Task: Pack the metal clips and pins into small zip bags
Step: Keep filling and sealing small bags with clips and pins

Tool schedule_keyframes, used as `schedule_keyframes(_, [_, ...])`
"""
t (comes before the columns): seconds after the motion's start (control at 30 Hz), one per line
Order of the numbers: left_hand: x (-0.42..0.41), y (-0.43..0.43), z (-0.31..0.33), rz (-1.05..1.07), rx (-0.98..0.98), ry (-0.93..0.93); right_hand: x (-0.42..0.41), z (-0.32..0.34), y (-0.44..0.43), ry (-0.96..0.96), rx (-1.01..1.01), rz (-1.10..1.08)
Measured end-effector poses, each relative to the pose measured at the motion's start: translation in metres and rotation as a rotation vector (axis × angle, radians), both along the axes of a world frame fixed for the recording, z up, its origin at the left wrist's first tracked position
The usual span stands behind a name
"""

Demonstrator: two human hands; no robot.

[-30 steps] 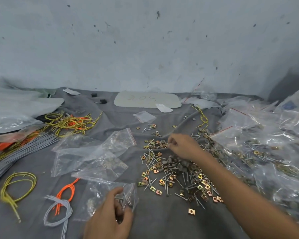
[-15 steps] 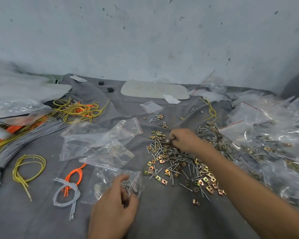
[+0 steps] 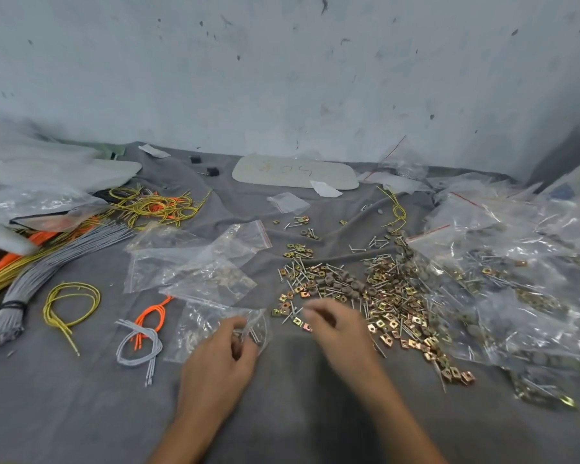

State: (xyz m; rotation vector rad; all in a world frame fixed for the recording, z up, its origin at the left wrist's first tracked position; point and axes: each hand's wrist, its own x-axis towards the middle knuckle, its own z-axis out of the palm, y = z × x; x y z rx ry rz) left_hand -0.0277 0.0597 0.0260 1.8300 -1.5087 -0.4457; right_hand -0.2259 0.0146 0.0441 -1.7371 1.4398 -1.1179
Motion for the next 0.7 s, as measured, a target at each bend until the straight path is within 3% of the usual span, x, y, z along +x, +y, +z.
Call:
schedule_keyframes(0.1, [0.002, -0.004, 0.002, -0.015, 0.021, -0.006, 0.041, -0.015, 0.025, -0.120, 0.006, 0.074])
schedule_keyframes(0.2, [0.002, -0.008, 0.005, -0.060, 0.023, -0.048, 0.060, -0.021, 0.026, -0.108, -0.017, 0.098])
schedule_keyframes(0.47, [-0.010, -0.009, 0.013, -0.143, -0.104, -0.118, 0.046, -0.024, 0.007, 0.200, -0.108, 0.060])
schedule_keyframes(0.6, [-0.008, -0.006, 0.004, -0.120, -0.142, -0.126, -0.002, -0.009, -0.017, 0.304, -0.195, -0.144])
schedule_keyframes(0.7, [-0.006, -0.009, -0.002, -0.131, -0.141, -0.059, -0.037, 0.002, -0.043, 0.449, -0.137, -0.227])
